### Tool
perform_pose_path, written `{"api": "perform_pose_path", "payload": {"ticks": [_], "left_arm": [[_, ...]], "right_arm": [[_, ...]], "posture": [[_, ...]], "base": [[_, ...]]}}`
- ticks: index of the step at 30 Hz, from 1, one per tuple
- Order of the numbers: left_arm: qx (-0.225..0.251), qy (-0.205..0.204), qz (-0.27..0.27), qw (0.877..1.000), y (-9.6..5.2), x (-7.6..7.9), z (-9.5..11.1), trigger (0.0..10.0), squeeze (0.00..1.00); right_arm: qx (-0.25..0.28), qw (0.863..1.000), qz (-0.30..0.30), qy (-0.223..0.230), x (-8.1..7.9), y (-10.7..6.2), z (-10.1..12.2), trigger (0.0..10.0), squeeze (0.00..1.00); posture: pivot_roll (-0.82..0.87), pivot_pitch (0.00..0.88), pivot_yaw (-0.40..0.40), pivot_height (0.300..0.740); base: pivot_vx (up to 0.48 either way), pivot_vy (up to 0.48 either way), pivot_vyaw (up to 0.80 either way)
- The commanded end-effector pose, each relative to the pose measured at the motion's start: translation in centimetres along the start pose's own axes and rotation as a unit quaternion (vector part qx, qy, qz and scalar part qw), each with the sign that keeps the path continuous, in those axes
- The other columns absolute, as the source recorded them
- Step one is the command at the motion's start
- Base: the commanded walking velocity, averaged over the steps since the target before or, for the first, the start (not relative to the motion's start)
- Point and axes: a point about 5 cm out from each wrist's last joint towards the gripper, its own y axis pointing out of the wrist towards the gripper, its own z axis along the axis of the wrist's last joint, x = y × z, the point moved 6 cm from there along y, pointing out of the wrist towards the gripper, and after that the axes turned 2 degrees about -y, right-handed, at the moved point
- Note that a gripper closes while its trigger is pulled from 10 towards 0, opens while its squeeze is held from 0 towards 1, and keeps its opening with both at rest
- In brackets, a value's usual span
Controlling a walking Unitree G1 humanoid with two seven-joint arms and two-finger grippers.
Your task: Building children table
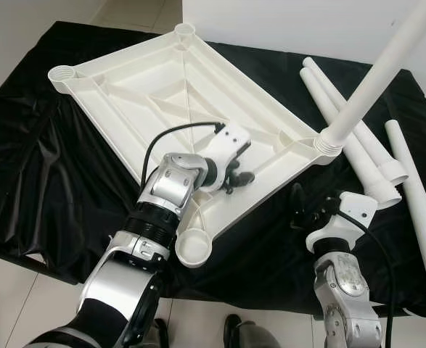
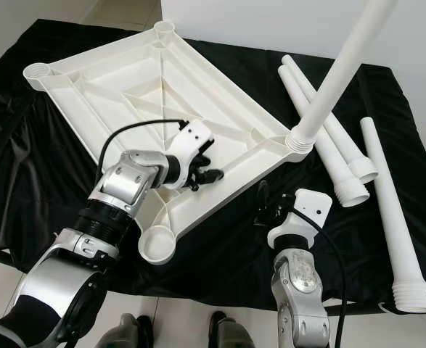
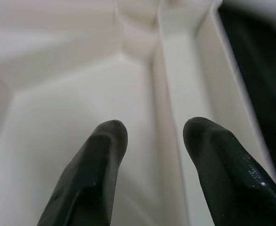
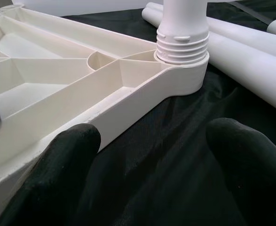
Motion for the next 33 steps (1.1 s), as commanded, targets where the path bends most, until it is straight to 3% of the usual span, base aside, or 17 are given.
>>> {"api": "perform_pose_path", "payload": {"ticks": [1,3,6,7,10,12,16,18,20,21,24,25,32,33], "left_arm": [[0.025,0.001,0.017,1.000,-0.4,-0.3,0.8,10.0,0.00],[0.063,0.006,-0.024,0.998,-1.7,0.2,2.0,10.0,0.00],[0.073,0.011,-0.040,0.996,-2.7,-0.1,2.1,10.0,0.00],[0.065,0.030,-0.043,0.997,-3.4,-0.6,1.5,10.0,0.00],[0.054,0.038,-0.038,0.997,-3.7,-1.0,0.9,10.0,0.00],[0.021,0.072,-0.025,0.997,-4.6,-2.3,-0.9,10.0,0.00],[0.004,0.089,-0.025,0.996,-5.2,-2.7,-1.9,10.0,0.00],[-0.020,0.120,-0.039,0.992,-6.4,-2.9,-3.2,10.0,0.00],[-0.020,0.120,-0.039,0.992,-6.4,-2.9,-3.2,10.0,0.00],[-0.031,0.138,-0.049,0.989,-7.3,-3.1,-3.8,10.0,0.00],[-0.038,0.145,-0.056,0.987,-7.8,-3.4,-4.2,10.0,0.00],[-0.041,0.145,-0.058,0.987,-8.1,-3.6,-4.3,10.0,1.00],[-0.050,0.157,-0.061,0.984,-9.2,-4.4,-4.6,10.0,1.00],[-0.056,0.165,-0.073,0.982,-9.7,-4.3,-4.9,10.0,0.00]], "right_arm": [[-0.009,1.000,-0.006,0.001,0.4,-0.3,-0.4,10.0,0.00],[-0.010,1.000,-0.005,0.001,0.3,-0.3,-0.4,10.0,0.00],[-0.009,1.000,-0.002,0.000,0.2,-0.2,-0.4,10.0,0.00],[-0.009,1.000,-0.002,0.000,0.2,-0.1,-0.4,10.0,0.00],[-0.008,1.000,-0.001,0.000,0.2,-0.1,-0.4,10.0,0.00],[-0.007,1.000,0.003,-0.002,0.1,-0.1,-0.4,10.0,0.00],[-0.007,1.000,0.010,-0.004,-0.1,-0.2,-0.4,10.0,0.00],[-0.007,0.999,0.030,-0.009,-0.6,-0.4,-0.4,10.0,0.00],[-0.007,0.999,0.030,-0.009,-0.6,-0.4,-0.4,10.0,0.00],[-0.015,0.998,0.062,-0.012,-1.7,-0.8,-0.7,10.0,0.00],[-0.021,0.996,0.081,-0.012,-2.3,-1.1,-1.0,10.0,0.00],[-0.022,0.996,0.087,-0.011,-2.4,-1.2,-1.1,10.0,0.00],[-0.027,0.994,0.101,-0.014,-2.7,-1.3,-1.3,10.0,0.00],[-0.027,0.994,0.103,-0.014,-2.7,-1.3,-1.3,10.0,0.00]], "posture": [[-0.01,0.212,0.002,0.740],[-0.01,0.212,-0.001,0.740],[-0.01,0.209,-0.004,0.740],[-0.01,0.209,-0.004,0.740],[0.00,0.206,-0.005,0.740],[0.00,0.203,-0.007,0.740],[-0.01,0.200,-0.006,0.740],[-0.01,0.200,-0.006,0.740],[-0.01,0.200,-0.006,0.740],[-0.01,0.197,-0.007,0.740],[-0.01,0.197,-0.007,0.740],[-0.01,0.195,-0.013,0.740],[-0.01,0.195,-0.013,0.740],[-0.01,0.193,-0.017,0.740]], "base": [[0.000,0.000,0.00],[0.000,0.000,0.00],[0.000,0.000,0.00],[0.000,0.000,0.00],[0.000,0.000,0.00],[0.000,0.000,0.00],[0.000,0.000,0.00],[0.000,0.000,0.00],[0.000,0.000,0.00],[0.000,0.000,0.00],[0.000,0.000,0.00],[0.000,0.000,0.00],[0.000,0.000,0.00],[0.000,0.000,0.00]]}}
